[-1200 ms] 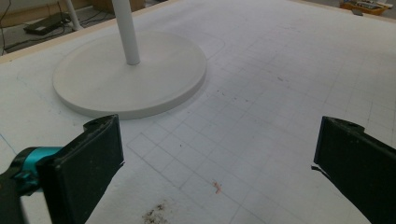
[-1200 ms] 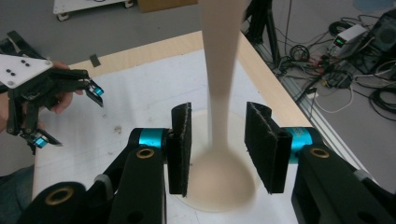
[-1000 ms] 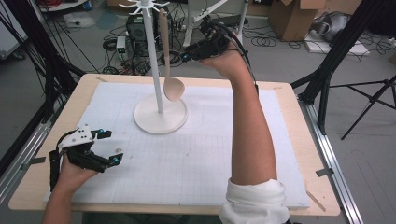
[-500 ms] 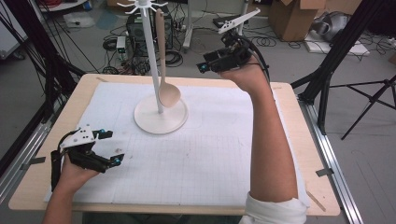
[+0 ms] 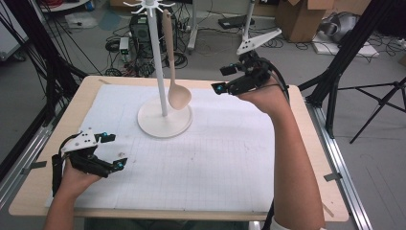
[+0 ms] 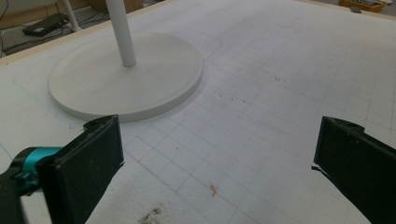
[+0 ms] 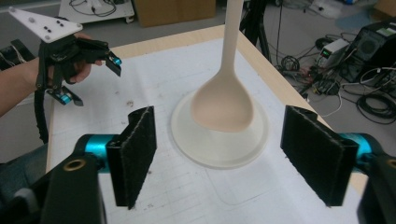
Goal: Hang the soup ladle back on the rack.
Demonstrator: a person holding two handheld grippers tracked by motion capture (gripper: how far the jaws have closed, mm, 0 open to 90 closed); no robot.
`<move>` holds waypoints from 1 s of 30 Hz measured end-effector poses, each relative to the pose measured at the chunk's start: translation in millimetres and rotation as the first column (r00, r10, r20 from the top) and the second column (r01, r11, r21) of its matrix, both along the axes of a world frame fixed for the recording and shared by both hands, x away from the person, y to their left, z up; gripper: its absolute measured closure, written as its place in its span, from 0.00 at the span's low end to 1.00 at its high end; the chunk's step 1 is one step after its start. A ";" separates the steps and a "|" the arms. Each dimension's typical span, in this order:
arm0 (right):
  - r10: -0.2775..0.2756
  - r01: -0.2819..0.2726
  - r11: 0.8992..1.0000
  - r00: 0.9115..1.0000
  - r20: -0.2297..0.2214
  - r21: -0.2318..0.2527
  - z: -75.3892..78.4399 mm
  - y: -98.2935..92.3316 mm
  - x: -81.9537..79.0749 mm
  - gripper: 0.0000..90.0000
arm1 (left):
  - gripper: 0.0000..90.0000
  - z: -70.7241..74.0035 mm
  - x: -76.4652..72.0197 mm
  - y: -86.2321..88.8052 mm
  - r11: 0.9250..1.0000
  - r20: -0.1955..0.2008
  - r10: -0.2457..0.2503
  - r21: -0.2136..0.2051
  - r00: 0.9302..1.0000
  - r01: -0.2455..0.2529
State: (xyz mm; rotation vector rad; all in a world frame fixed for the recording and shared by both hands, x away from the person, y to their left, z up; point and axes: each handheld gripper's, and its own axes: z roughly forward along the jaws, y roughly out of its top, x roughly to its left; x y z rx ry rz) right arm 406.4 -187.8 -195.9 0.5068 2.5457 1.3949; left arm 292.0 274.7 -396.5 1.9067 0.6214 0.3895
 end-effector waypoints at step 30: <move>0.015 -0.013 0.994 1.000 -0.010 0.112 -97.3 -39.5 -62.1 0.13 | 0.02 2.0 1.0 -2.4 1.000 0.003 -0.006 -0.002 1.000 0.006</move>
